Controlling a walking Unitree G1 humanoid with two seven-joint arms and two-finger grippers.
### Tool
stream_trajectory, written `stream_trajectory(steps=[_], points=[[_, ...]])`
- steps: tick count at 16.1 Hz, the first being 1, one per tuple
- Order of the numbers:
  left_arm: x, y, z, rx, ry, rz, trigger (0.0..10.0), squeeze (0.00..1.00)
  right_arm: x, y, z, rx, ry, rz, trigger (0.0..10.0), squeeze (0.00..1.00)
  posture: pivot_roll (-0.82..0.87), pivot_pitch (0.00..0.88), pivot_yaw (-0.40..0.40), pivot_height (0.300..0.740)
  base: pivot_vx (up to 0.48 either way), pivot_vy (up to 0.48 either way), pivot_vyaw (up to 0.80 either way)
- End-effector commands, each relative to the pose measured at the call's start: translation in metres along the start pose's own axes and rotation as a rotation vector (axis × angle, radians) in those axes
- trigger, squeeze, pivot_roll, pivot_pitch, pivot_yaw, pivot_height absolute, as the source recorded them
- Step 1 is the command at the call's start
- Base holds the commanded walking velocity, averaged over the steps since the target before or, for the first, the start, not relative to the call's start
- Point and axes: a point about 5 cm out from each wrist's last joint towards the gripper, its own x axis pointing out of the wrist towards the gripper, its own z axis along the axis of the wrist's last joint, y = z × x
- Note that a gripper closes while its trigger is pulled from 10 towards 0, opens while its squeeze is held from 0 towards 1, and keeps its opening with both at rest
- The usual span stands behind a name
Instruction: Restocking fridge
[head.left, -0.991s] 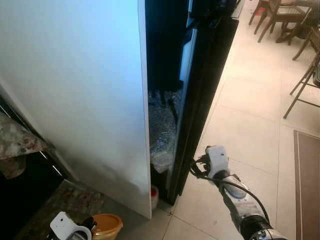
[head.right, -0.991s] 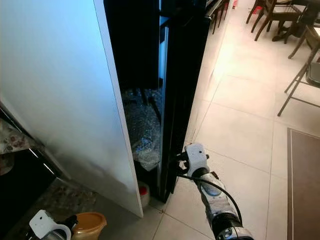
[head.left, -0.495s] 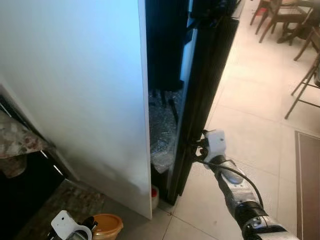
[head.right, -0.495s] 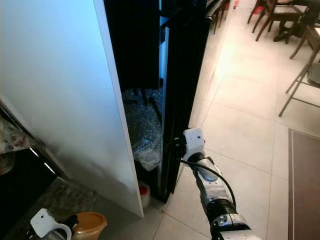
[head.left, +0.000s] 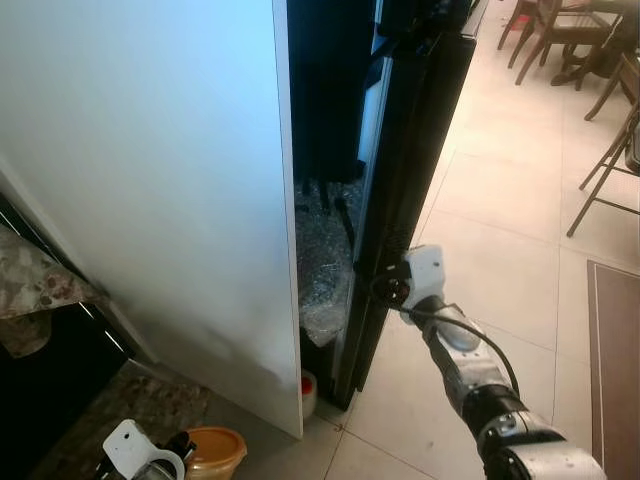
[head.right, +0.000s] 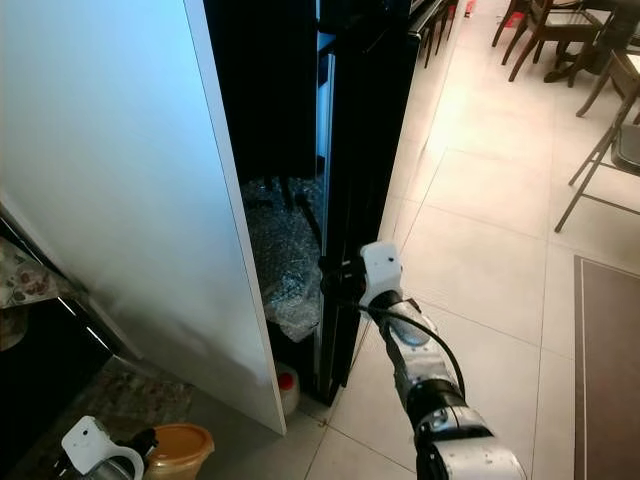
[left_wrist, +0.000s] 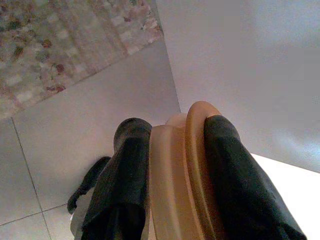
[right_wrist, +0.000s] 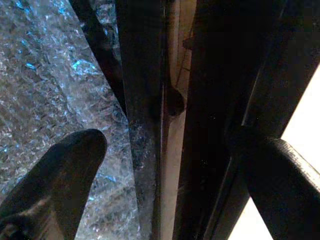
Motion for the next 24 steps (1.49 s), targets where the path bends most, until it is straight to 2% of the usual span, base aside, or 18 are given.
stream_trajectory(steps=[1,6,9,10,14,18,20,24], points=[[0.000,-0.001,-0.001,0.012,0.000,0.001,10.0,0.00,0.004,0.003,0.003,0.002,-0.002,0.006,10.0,0.00,-0.03,0.011,0.012,0.740,0.000,0.000,0.00],[0.000,-0.001,-0.001,0.006,-0.001,0.001,10.0,0.00,0.009,0.001,0.009,-0.036,0.005,0.020,10.0,0.00,-0.03,0.010,0.010,0.740,0.000,0.000,0.00],[0.000,-0.001,-0.003,0.005,0.001,0.003,10.0,0.00,0.009,-0.013,0.018,-0.070,-0.018,-0.100,10.0,0.00,-0.03,0.005,0.005,0.740,0.000,0.000,0.00],[0.000,-0.001,-0.003,0.004,0.002,0.003,10.0,0.00,0.008,-0.019,0.019,-0.109,-0.018,-0.152,10.0,0.00,-0.03,0.004,0.004,0.740,0.000,0.000,0.00],[0.000,-0.001,-0.004,0.004,0.005,0.004,10.0,0.00,0.003,-0.024,0.014,-0.100,-0.013,-0.214,10.0,0.00,-0.03,0.001,0.006,0.740,0.000,0.000,0.00],[0.000,-0.001,-0.004,0.003,0.004,0.003,10.0,0.00,-0.008,-0.037,0.005,-0.101,-0.004,-0.322,10.0,0.00,-0.04,0.009,0.007,0.740,0.000,0.000,0.00],[-0.001,0.000,-0.004,0.006,0.006,0.004,10.0,0.00,-0.019,-0.046,-0.005,-0.103,0.024,-0.398,10.0,0.00,-0.04,0.011,0.007,0.740,0.000,0.000,0.00],[-0.001,0.001,-0.005,0.006,0.007,0.007,10.0,0.00,-0.036,-0.057,-0.019,-0.105,0.058,-0.469,10.0,0.00,-0.04,0.018,0.008,0.740,0.000,0.000,0.00]])
